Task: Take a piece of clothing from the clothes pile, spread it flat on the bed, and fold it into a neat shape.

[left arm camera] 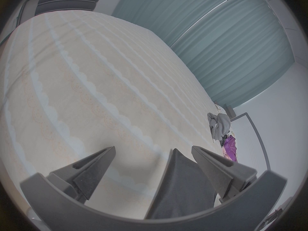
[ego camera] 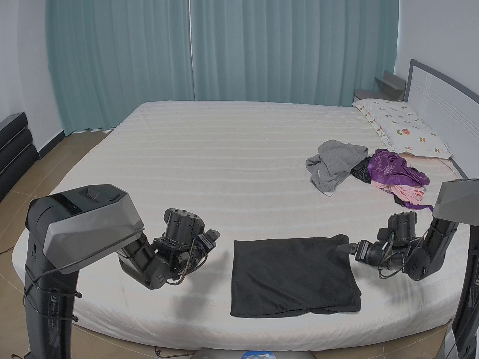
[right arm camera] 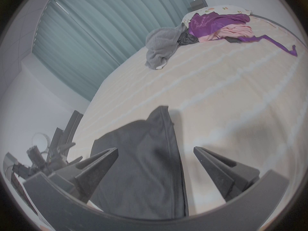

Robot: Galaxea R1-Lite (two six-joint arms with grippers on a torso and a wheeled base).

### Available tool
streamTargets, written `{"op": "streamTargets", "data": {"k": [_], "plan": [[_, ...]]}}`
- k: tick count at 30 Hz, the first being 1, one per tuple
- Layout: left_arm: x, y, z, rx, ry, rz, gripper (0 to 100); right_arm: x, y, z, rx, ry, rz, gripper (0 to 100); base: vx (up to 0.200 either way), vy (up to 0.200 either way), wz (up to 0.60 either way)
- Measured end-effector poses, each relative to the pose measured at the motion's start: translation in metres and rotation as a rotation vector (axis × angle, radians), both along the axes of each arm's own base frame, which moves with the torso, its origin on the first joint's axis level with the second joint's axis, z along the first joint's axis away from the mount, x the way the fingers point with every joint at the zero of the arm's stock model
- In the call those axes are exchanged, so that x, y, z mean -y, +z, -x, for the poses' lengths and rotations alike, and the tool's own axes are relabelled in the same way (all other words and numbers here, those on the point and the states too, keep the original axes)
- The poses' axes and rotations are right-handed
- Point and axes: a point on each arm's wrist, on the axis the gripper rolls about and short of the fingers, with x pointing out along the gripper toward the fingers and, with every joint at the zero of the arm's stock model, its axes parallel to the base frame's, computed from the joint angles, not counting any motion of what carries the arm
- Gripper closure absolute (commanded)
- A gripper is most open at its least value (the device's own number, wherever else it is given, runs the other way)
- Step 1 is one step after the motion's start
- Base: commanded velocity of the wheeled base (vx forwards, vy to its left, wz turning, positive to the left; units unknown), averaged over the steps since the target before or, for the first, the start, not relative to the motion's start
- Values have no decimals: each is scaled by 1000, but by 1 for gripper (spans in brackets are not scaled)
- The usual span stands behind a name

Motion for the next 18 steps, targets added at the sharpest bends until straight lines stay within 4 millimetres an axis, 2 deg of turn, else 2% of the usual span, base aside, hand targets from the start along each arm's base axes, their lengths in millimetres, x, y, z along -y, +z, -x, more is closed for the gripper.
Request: {"op": "streamTargets", "data": {"k": [7, 8, 14, 18], "plan": [[1, 0, 1, 0, -3, -1, 0, -4, -3, -48, 9, -56, -16, 0, 0, 0, 0], [1, 0, 1, 1, -4, -2, 0, -4, -5, -53, 0, -62, -16, 100, 0, 0, 0], [2, -1, 2, 1, -9, -7, 0, -10, -12, -75, -7, -85, -14, 100, 0, 0, 0], [2, -2, 2, 0, -9, -9, 0, -11, -15, -82, -12, -126, -50, 100, 0, 0, 0]]}}
